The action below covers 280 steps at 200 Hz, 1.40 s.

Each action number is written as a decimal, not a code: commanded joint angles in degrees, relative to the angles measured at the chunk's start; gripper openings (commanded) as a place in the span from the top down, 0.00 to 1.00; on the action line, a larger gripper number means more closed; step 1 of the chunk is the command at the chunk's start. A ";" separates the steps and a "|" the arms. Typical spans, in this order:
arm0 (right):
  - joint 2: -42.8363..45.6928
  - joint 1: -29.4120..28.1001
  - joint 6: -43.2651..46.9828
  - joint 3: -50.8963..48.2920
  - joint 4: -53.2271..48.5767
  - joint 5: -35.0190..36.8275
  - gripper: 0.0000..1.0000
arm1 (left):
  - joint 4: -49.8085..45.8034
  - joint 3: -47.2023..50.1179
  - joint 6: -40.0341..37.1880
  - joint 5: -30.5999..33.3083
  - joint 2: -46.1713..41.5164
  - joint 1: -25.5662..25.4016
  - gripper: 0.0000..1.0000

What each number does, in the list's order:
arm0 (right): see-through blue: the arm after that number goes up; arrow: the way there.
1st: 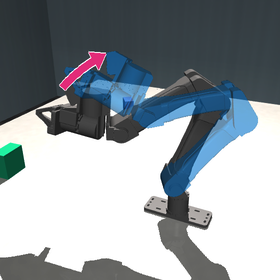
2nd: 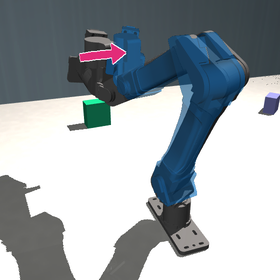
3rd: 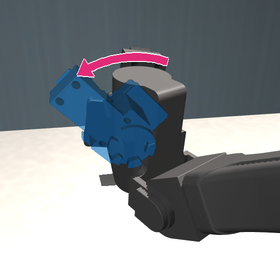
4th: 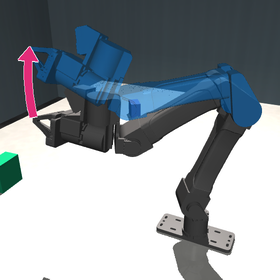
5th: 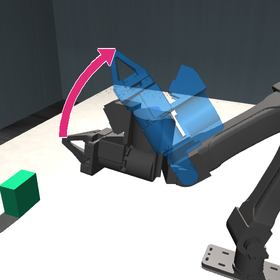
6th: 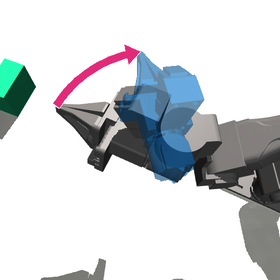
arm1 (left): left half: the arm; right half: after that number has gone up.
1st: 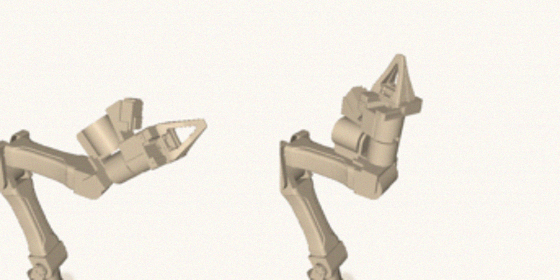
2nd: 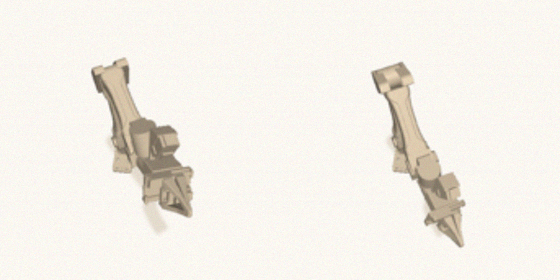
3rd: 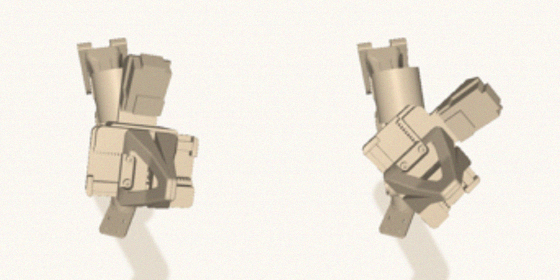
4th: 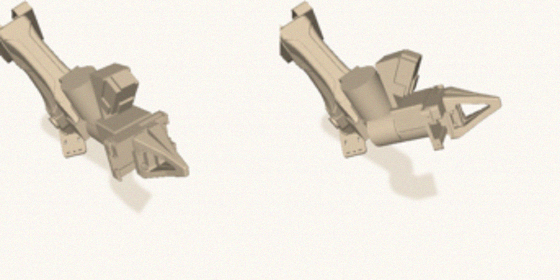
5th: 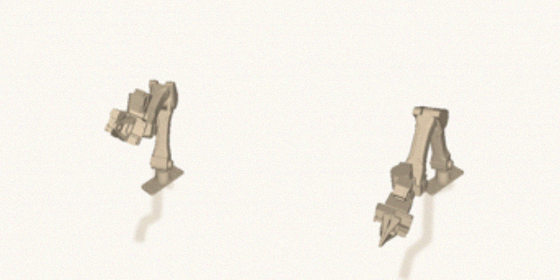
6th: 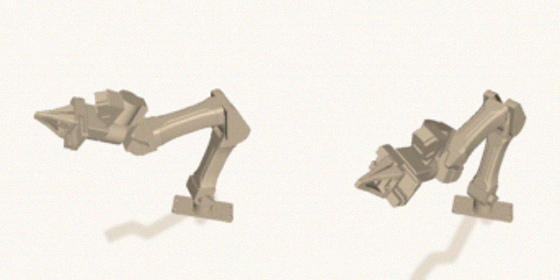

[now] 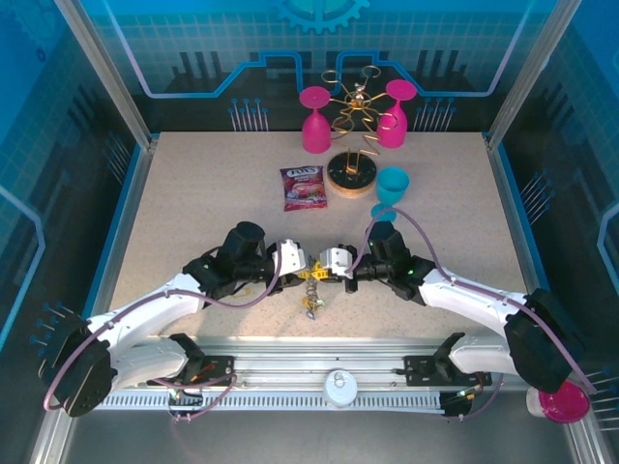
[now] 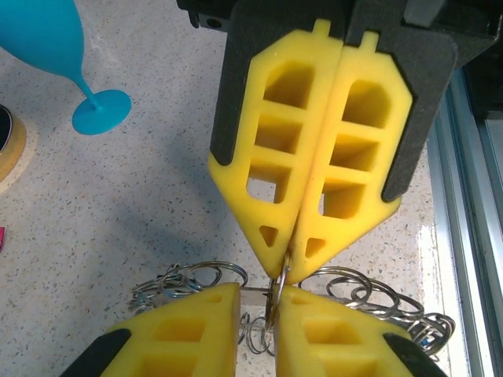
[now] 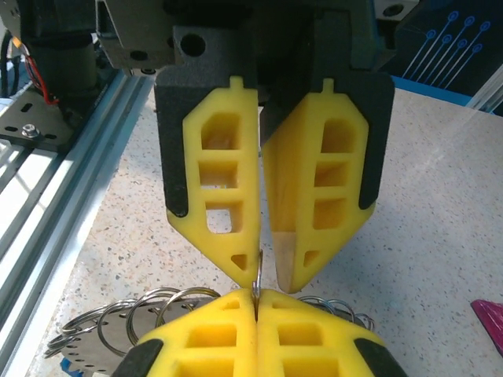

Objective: Put the keys on the keyring

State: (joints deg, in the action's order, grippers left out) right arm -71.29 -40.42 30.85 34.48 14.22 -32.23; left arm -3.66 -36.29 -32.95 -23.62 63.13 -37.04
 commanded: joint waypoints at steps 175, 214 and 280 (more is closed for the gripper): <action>-1.60 0.17 -1.34 0.69 1.60 -4.25 1.00 | 8.06 2.46 3.88 -3.78 -0.38 -0.29 0.81; -1.73 0.15 -1.41 0.76 1.68 -4.09 1.00 | 7.98 2.19 3.77 -4.46 -0.12 -0.29 0.85; -1.45 0.15 -2.13 0.41 0.92 -3.87 1.00 | 7.57 3.00 3.46 -4.06 -1.14 -0.27 0.79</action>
State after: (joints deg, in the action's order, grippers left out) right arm -72.40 -40.07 29.36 34.48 14.57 -34.76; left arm 1.65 -32.82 -29.93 -25.32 63.05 -37.04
